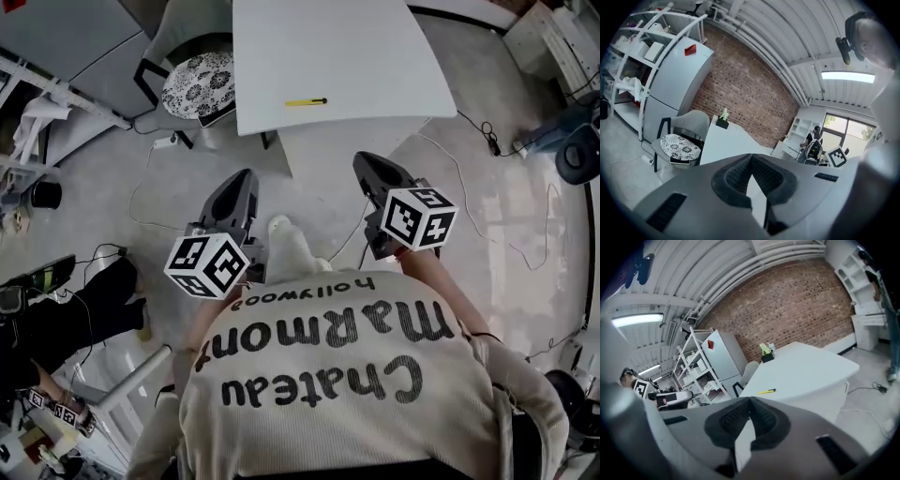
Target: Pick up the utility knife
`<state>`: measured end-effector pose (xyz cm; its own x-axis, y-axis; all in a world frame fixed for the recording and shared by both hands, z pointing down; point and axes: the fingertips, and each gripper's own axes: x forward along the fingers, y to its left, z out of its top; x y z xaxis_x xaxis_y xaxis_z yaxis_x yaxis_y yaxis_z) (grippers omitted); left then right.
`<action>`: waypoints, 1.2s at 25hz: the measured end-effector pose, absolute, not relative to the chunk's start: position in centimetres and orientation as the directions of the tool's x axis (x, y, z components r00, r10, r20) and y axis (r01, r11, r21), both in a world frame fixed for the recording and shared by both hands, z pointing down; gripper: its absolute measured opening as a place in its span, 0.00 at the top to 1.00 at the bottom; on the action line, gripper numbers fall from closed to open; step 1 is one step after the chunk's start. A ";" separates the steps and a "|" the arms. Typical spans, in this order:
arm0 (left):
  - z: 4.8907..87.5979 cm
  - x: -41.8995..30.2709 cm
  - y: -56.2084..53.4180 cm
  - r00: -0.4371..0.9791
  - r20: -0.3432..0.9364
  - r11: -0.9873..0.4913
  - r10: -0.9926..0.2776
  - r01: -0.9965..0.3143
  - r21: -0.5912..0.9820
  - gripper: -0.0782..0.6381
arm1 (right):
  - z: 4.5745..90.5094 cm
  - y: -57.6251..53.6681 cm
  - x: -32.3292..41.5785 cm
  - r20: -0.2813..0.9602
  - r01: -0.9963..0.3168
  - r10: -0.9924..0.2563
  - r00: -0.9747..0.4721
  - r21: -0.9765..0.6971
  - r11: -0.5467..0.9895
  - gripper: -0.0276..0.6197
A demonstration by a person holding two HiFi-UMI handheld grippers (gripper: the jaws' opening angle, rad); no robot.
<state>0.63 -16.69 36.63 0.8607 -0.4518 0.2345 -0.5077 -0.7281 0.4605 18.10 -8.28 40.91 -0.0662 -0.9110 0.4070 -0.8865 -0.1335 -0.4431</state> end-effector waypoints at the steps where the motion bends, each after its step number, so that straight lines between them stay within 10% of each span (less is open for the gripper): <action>1: 37.5 0.8 -17.0 0.858 0.248 -0.730 -0.449 -0.513 0.452 0.89 | 41.7 -8.3 18.5 0.418 -0.880 -0.907 -0.057 -0.450 -0.153 0.95; 30: 43.7 1.4 -36.3 0.825 0.333 -0.676 -0.457 -0.565 0.472 0.89 | 51.7 -24.3 22.8 0.652 -0.939 -0.755 -0.071 -0.298 -0.169 0.86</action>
<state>1.42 -36.32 43.74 0.8248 -0.4568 0.3334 -0.5654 -0.6763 0.4722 22.79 -24.35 51.65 -0.0715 -0.7548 0.6521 -0.9393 -0.1689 -0.2985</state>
